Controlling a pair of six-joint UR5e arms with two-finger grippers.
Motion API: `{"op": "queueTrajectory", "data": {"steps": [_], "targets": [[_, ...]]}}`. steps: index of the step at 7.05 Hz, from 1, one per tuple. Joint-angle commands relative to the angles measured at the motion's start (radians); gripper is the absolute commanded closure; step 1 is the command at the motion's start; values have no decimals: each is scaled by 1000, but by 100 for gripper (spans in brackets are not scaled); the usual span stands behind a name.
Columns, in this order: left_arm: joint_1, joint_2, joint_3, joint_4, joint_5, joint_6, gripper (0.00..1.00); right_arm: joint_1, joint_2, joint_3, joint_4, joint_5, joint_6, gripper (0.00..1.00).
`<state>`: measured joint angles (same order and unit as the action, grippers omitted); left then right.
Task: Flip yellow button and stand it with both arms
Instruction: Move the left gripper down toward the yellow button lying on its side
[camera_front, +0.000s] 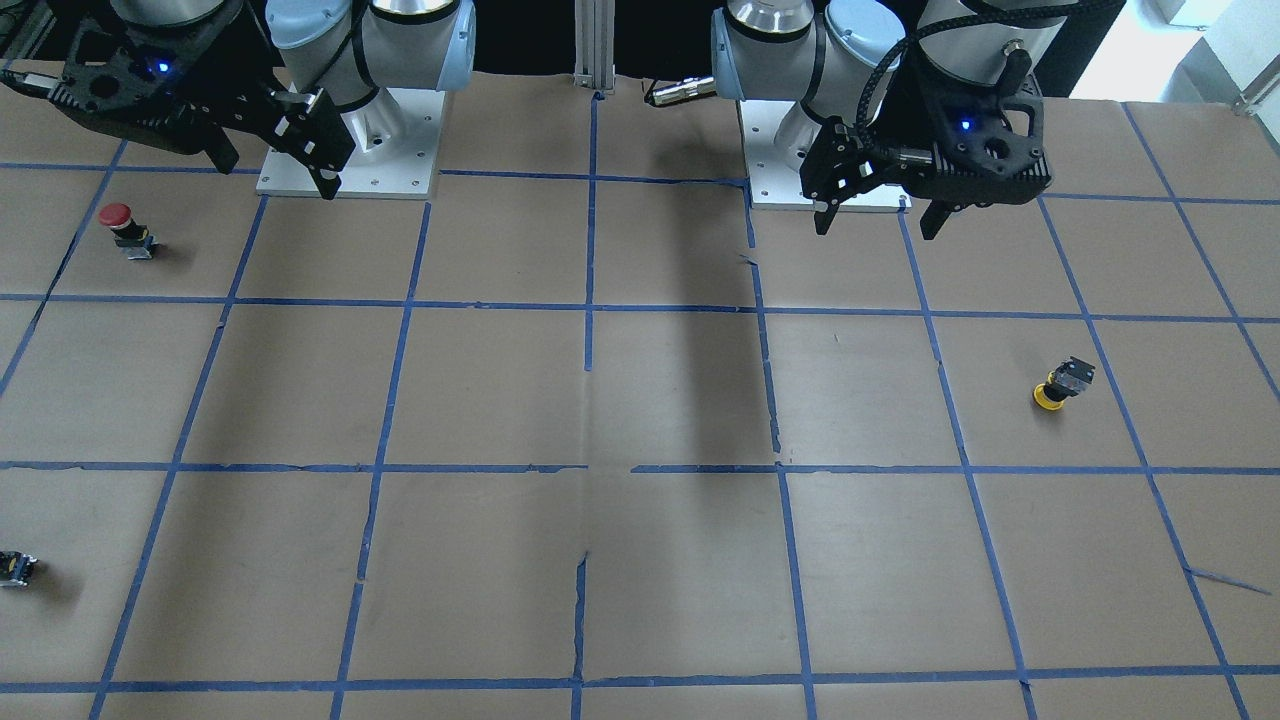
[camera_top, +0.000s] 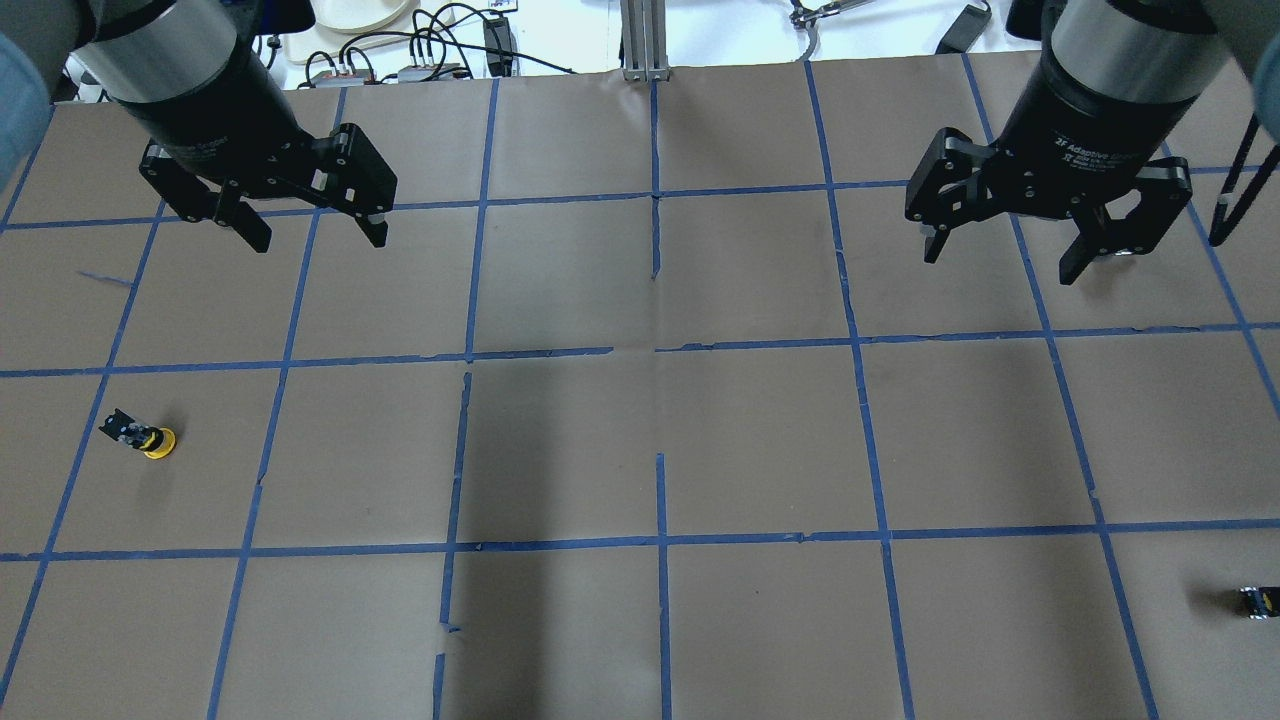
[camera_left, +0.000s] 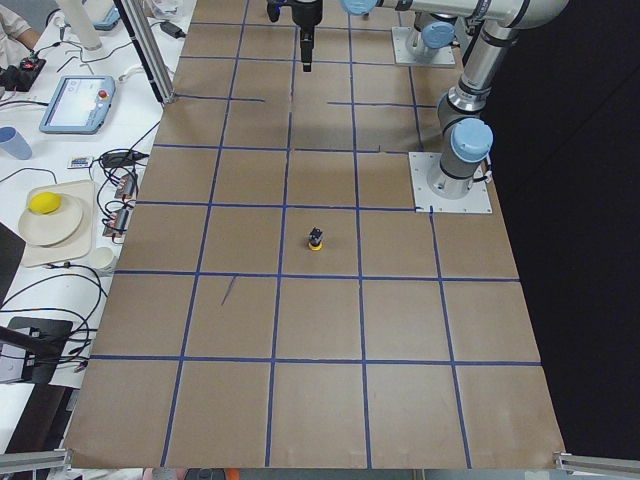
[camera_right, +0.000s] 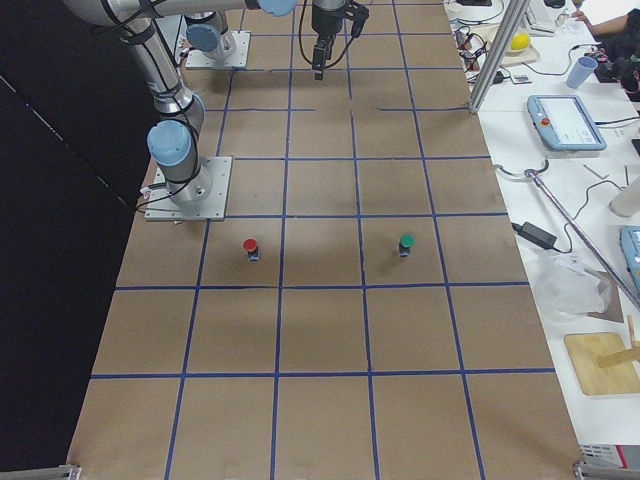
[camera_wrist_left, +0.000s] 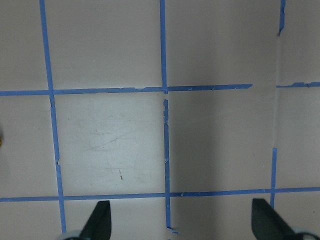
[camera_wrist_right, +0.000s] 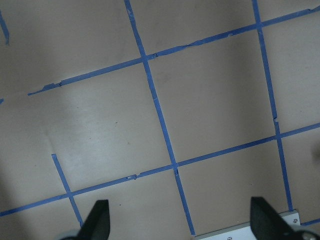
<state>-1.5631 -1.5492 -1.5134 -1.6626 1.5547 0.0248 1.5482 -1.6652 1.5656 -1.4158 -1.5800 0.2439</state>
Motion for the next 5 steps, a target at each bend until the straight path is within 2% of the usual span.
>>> {"op": "queueTrajectory", "data": {"steps": [1, 2, 3, 5], "targets": [[0, 6, -10, 0, 7, 6, 0, 0, 1, 1, 0, -2, 0, 0], [18, 11, -24, -38, 13, 27, 0, 0, 1, -1, 0, -2, 0, 0], [55, 6, -33, -72, 71, 131, 0, -2, 1, 1, 4, -5, -2, 0], [200, 3, -103, -71, 85, 376, 1, -2, 1, 1, 0, -3, 0, 0]]}}
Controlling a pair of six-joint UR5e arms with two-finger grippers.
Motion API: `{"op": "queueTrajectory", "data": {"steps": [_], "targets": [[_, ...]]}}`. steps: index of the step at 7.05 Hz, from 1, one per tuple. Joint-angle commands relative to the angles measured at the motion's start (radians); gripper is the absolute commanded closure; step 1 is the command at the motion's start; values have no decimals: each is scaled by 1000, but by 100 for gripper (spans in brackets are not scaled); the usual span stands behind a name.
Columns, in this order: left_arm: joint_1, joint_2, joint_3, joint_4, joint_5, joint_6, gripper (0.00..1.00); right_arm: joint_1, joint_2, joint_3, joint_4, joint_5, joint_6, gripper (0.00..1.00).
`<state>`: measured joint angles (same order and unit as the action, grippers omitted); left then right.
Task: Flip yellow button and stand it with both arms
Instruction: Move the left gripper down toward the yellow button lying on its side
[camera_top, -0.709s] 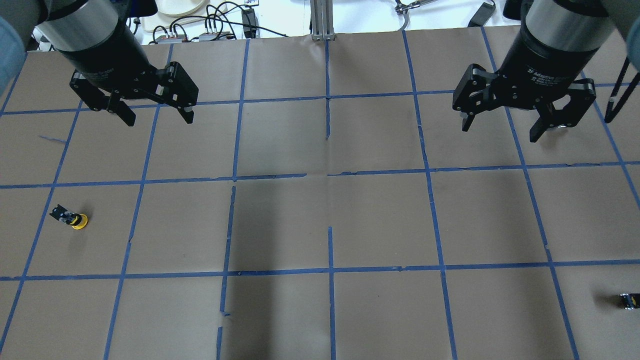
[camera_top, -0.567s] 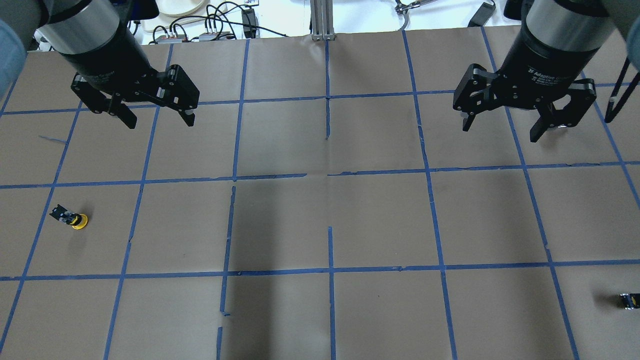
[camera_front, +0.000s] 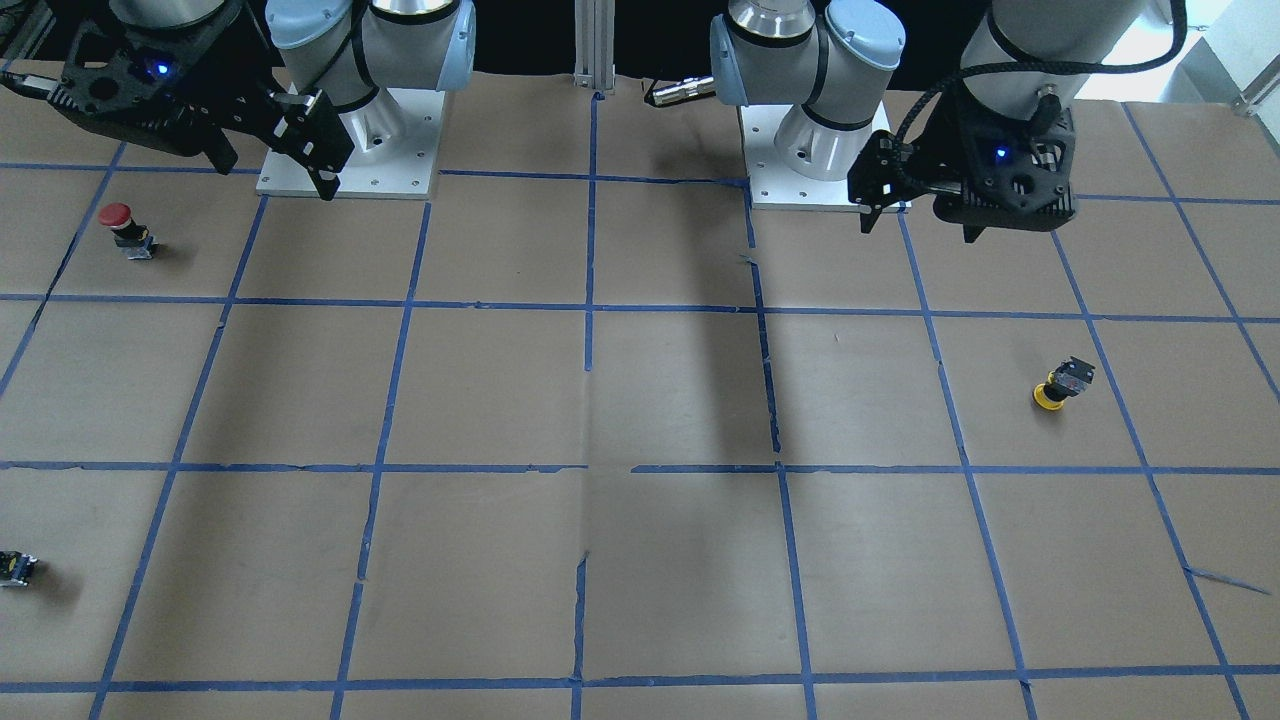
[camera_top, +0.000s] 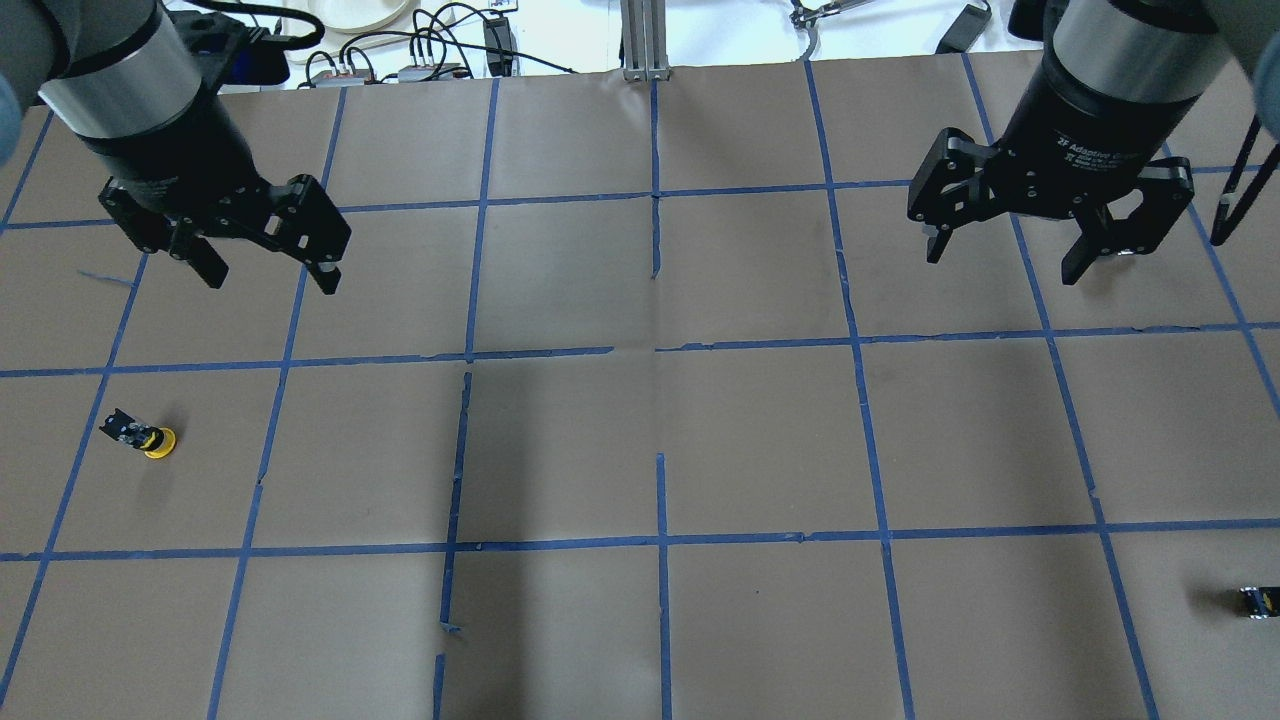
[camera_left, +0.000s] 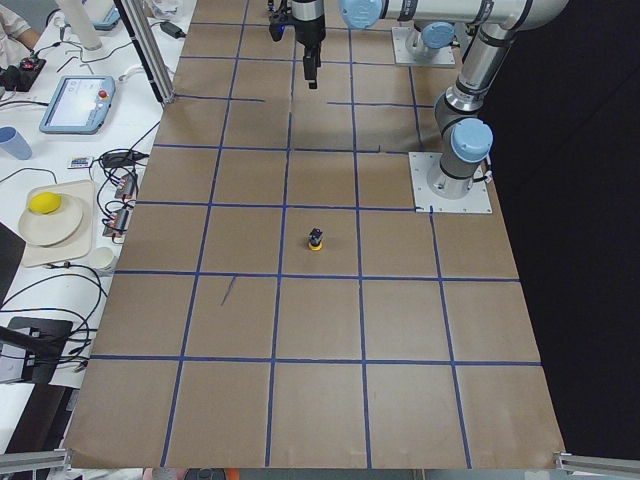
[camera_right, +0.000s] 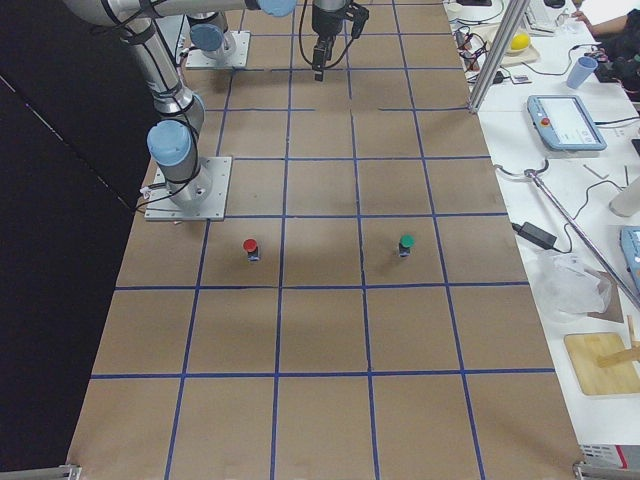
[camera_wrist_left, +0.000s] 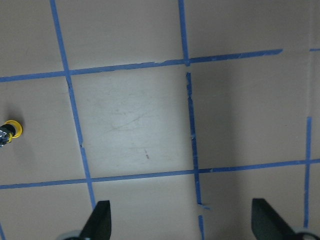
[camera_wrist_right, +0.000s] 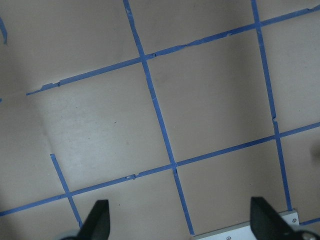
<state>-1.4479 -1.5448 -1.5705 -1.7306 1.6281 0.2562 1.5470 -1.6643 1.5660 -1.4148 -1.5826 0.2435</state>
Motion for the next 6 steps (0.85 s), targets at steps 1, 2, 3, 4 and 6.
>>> {"op": "queueTrajectory", "data": {"steps": [1, 2, 3, 4, 6], "targets": [[159, 3, -115, 21, 12, 290, 1, -1, 1, 0, -1, 0, -1, 0], [241, -1, -173, 140, 12, 414, 1, -1, 0, 0, -3, 0, -1, 0], [318, -1, -233, 211, 10, 536, 1, -1, 0, 0, 2, -7, -1, 0], [387, -1, -284, 320, 9, 619, 1, -1, -2, 0, 5, -8, -1, 0], [477, -53, -370, 583, 13, 751, 1, -1, 0, -1, 5, -4, -1, 0]]}}
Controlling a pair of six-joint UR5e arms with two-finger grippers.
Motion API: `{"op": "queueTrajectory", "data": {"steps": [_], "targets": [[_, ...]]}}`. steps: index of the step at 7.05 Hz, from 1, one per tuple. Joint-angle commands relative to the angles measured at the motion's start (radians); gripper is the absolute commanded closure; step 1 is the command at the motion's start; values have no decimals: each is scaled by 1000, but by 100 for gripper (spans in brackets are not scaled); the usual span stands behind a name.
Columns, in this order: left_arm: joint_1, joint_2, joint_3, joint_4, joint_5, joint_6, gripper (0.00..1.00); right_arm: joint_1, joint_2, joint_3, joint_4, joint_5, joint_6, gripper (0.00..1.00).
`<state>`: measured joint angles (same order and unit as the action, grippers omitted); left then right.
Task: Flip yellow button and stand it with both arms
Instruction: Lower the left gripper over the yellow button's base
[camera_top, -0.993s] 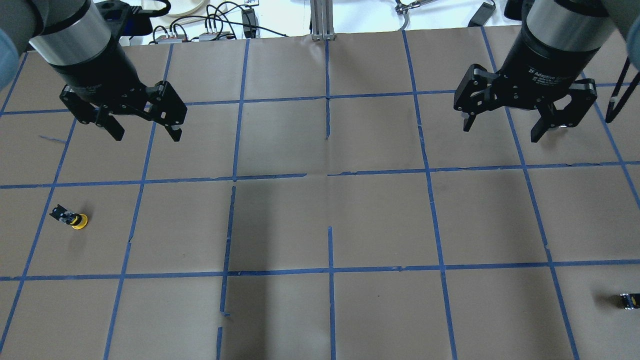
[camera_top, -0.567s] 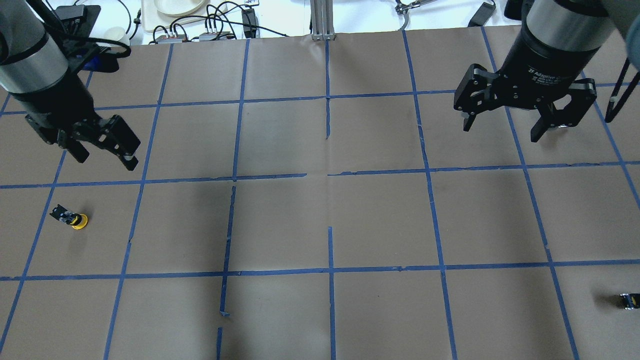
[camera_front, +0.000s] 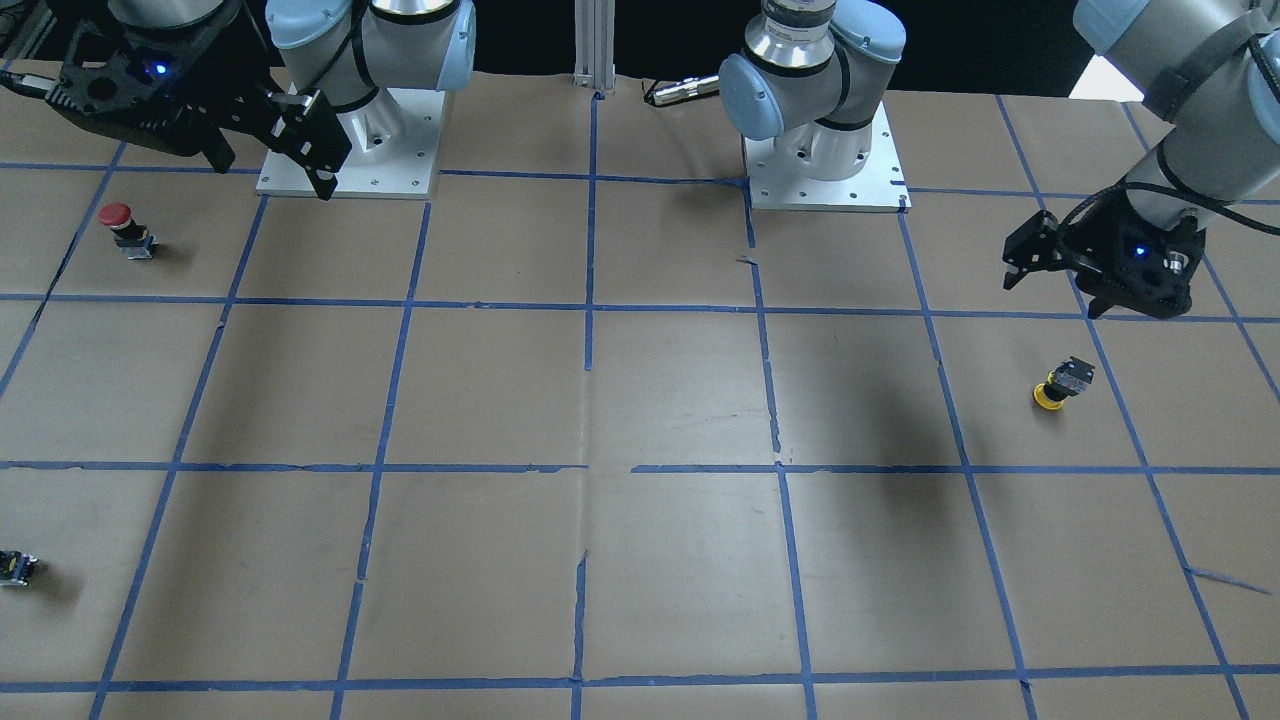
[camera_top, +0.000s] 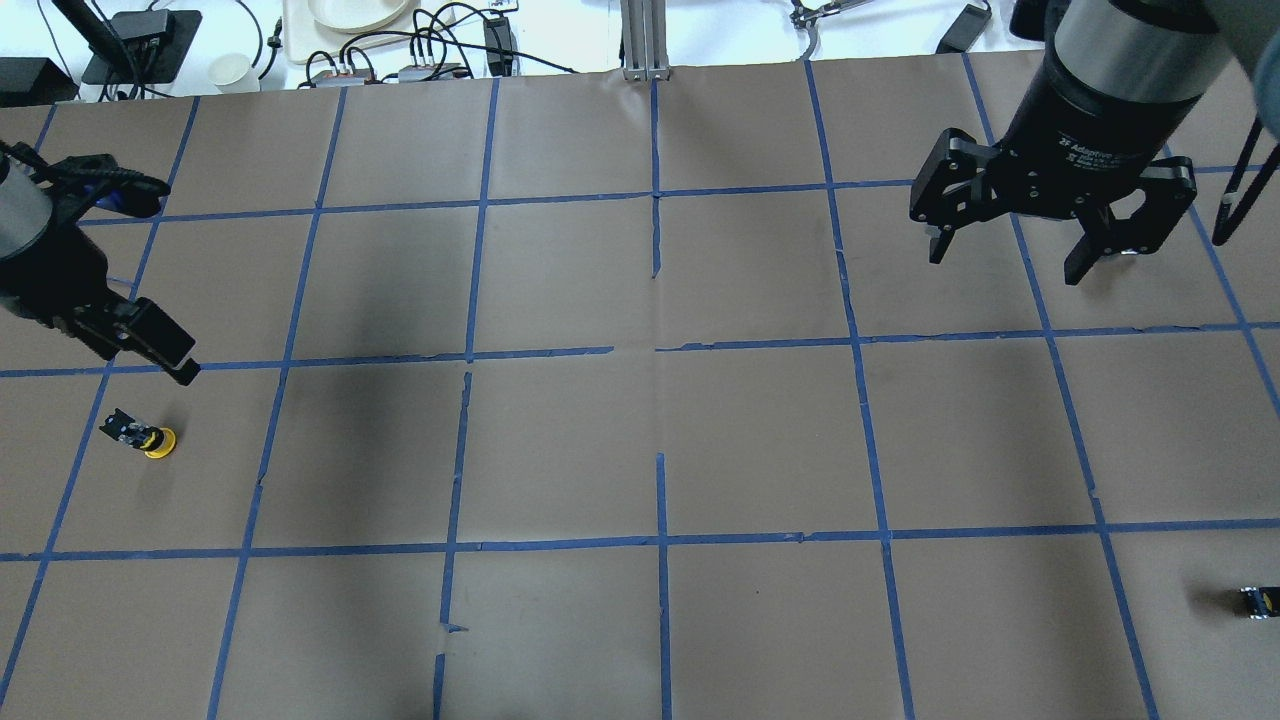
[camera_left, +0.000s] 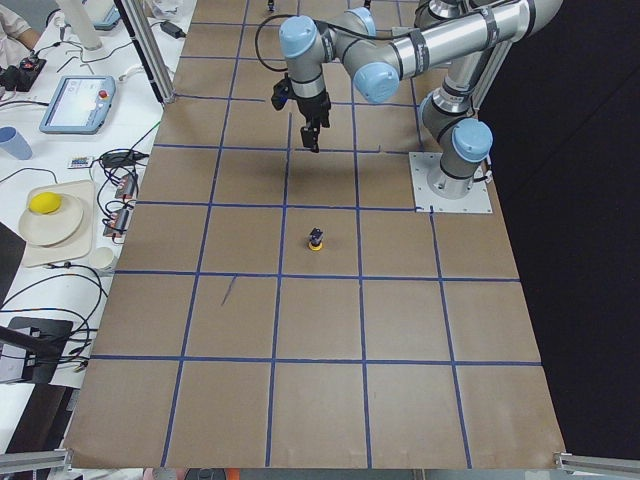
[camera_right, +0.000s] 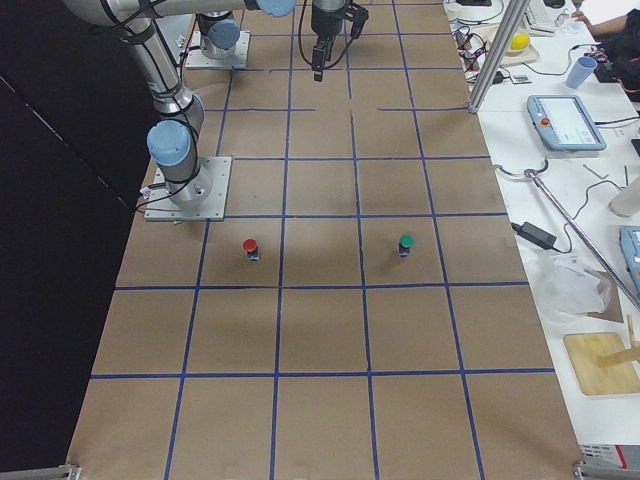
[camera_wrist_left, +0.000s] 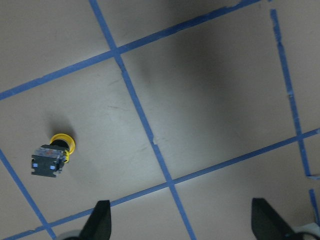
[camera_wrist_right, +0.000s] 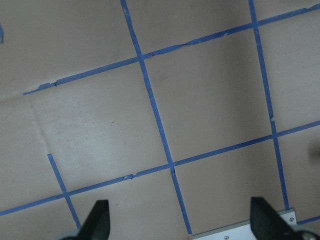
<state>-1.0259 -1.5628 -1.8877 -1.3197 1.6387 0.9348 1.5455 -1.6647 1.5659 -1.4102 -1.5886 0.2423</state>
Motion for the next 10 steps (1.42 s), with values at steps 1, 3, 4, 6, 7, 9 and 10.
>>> {"op": "queueTrajectory", "data": {"steps": [1, 3, 4, 6, 7, 9, 10], "targets": [[96, -108, -57, 268, -2, 166, 1, 1, -1, 0, 2, -1, 0, 0], [181, -166, -74, 278, -48, 208, 1, 1, -1, 0, 5, -2, 0, 0], [185, -167, -86, 280, -45, 223, 1, 1, -1, 0, 5, -1, 2, 0], [185, -190, -114, 289, -50, 317, 1, 1, -1, 0, 5, -2, 2, 0], [185, -194, -126, 313, -50, 350, 1, 1, 0, 0, 5, -1, 2, 0], [185, -236, -128, 408, -46, 361, 1, 1, 0, 0, 4, 1, 3, 0], [185, -250, -128, 443, -45, 358, 1, 1, 0, 0, 4, 1, 3, 0]]}}
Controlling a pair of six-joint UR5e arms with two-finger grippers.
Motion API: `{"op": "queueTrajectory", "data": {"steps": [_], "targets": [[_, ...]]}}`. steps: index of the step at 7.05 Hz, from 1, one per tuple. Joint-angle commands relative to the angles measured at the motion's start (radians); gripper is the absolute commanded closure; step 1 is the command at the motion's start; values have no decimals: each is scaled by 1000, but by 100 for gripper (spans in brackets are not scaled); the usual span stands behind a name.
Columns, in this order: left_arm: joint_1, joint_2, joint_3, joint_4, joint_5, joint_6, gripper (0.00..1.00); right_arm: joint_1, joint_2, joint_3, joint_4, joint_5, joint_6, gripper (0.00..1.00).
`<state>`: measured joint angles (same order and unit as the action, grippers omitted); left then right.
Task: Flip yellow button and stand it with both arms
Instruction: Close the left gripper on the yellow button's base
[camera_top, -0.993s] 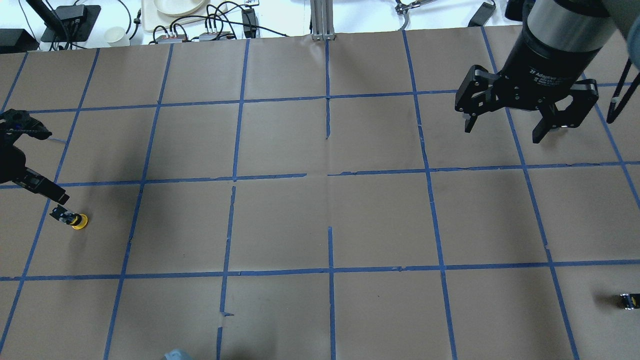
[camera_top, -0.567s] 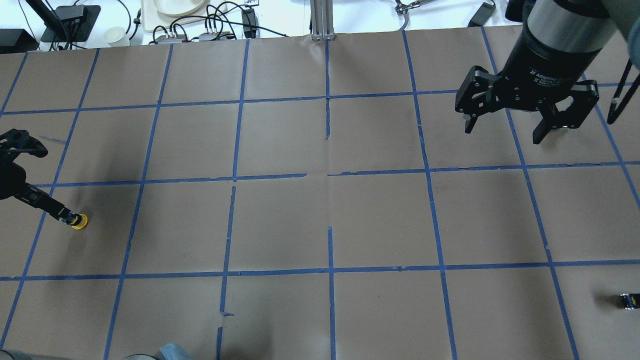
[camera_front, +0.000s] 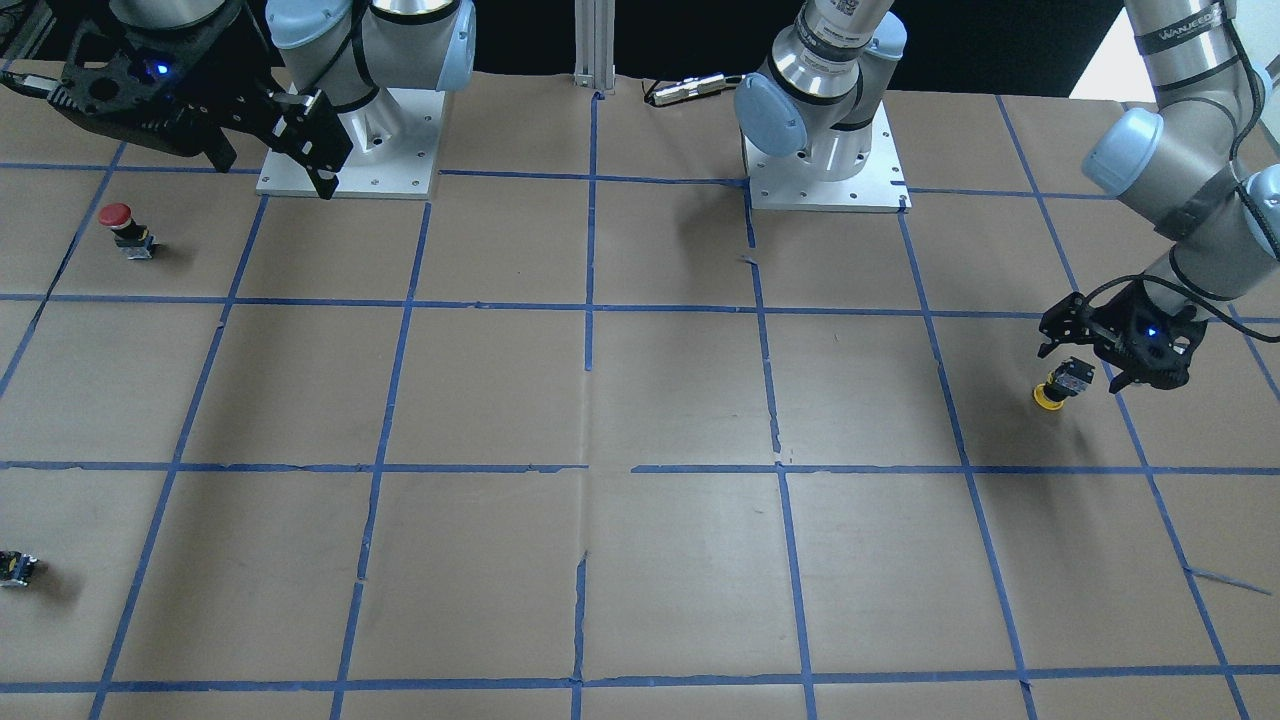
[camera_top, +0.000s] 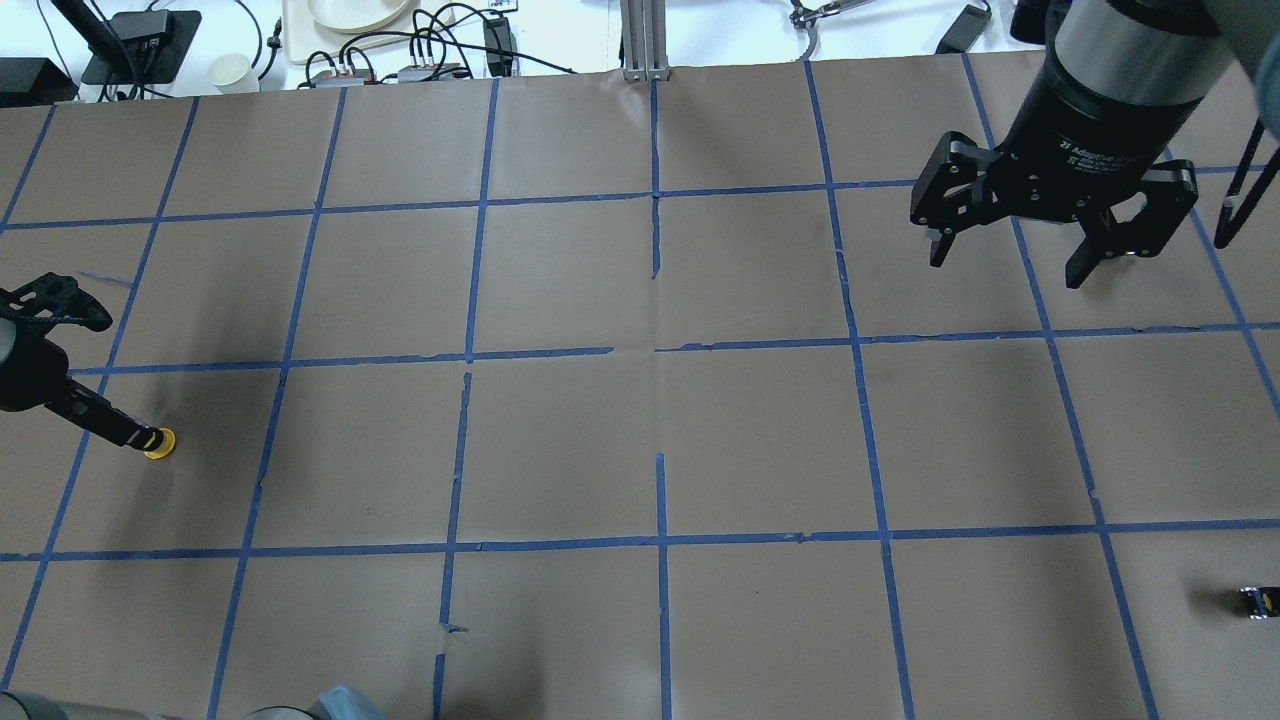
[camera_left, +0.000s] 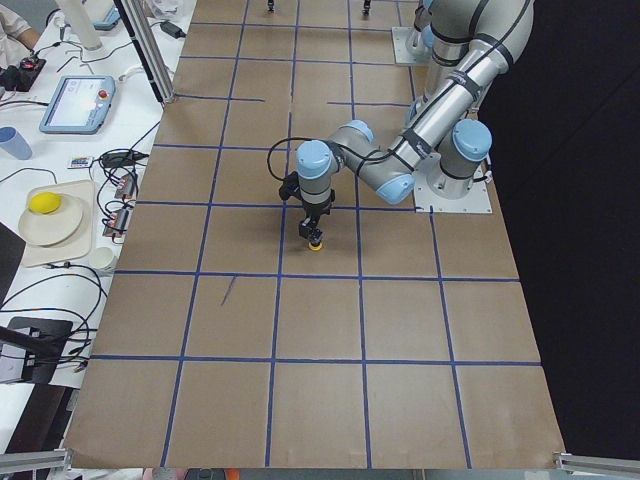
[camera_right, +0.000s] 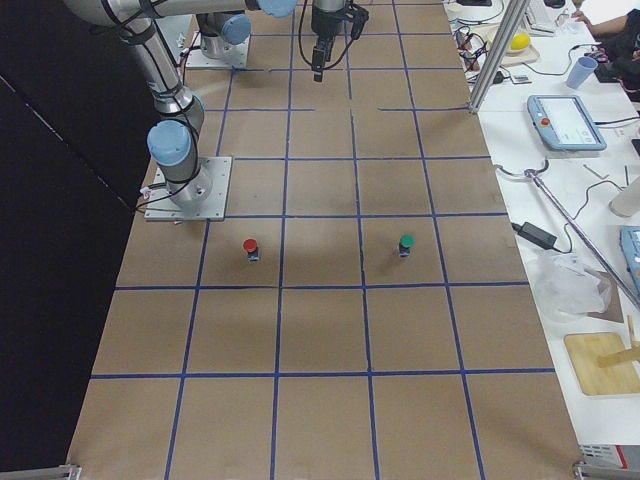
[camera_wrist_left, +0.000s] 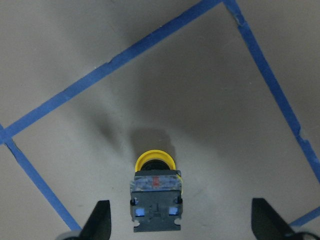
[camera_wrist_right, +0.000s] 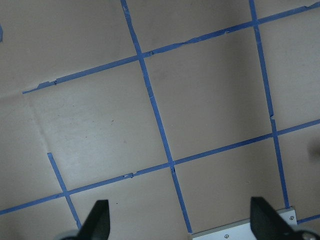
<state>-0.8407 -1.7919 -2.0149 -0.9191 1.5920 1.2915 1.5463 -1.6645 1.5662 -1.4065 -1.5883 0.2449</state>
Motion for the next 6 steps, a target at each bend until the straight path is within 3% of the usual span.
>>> {"op": "queueTrajectory", "data": {"steps": [1, 3, 5, 6], "targets": [[0, -23, -4, 63, 2, 0, 1, 0, 0, 0, 0, 2, 1, 0], [0, -30, -5, 60, 8, -14, 2, 0, 0, 0, -2, 4, 1, 0], [0, -32, -5, 60, 11, -14, 15, 0, 0, 0, -3, 4, 5, 0], [0, -33, -5, 59, 13, -11, 15, 0, 0, 0, -3, 4, 7, 0]]}}
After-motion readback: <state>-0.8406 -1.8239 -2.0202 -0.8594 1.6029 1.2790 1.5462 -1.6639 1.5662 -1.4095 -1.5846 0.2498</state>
